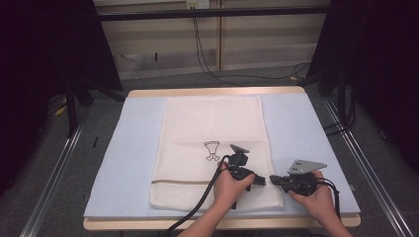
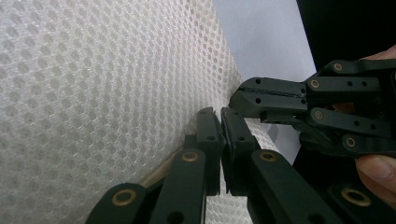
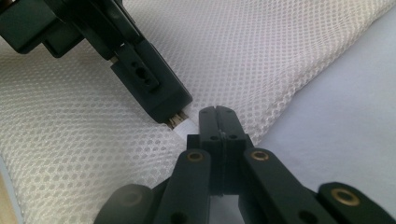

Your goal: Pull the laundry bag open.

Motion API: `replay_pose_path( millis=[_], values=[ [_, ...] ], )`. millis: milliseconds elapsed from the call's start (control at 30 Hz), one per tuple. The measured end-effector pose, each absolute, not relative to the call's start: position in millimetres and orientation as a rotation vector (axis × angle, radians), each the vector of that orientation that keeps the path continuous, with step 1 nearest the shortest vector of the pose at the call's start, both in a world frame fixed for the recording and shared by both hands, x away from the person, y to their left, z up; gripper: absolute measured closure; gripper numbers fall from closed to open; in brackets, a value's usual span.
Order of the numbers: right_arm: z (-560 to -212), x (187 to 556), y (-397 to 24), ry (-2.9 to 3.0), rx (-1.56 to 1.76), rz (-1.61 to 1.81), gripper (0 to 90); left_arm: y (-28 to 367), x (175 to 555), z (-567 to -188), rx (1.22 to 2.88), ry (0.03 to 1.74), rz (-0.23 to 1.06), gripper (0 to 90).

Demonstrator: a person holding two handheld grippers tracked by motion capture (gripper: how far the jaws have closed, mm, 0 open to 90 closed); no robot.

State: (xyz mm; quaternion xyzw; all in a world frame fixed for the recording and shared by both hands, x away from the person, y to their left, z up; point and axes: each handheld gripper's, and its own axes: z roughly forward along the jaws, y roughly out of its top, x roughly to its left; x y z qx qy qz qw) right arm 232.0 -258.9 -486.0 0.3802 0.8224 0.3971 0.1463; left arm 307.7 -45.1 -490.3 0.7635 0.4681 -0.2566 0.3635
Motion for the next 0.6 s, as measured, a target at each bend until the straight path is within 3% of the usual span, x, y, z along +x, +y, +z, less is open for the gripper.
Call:
replay_pose_path(
  millis=[600],
  values=[
    [-486.1, 231.1, -257.8, 2.368, 1.079, 1.13, 90.0, -28.8, 310.9, -483.2, 1.967, 1.23, -0.675, 87.4]
  ],
)
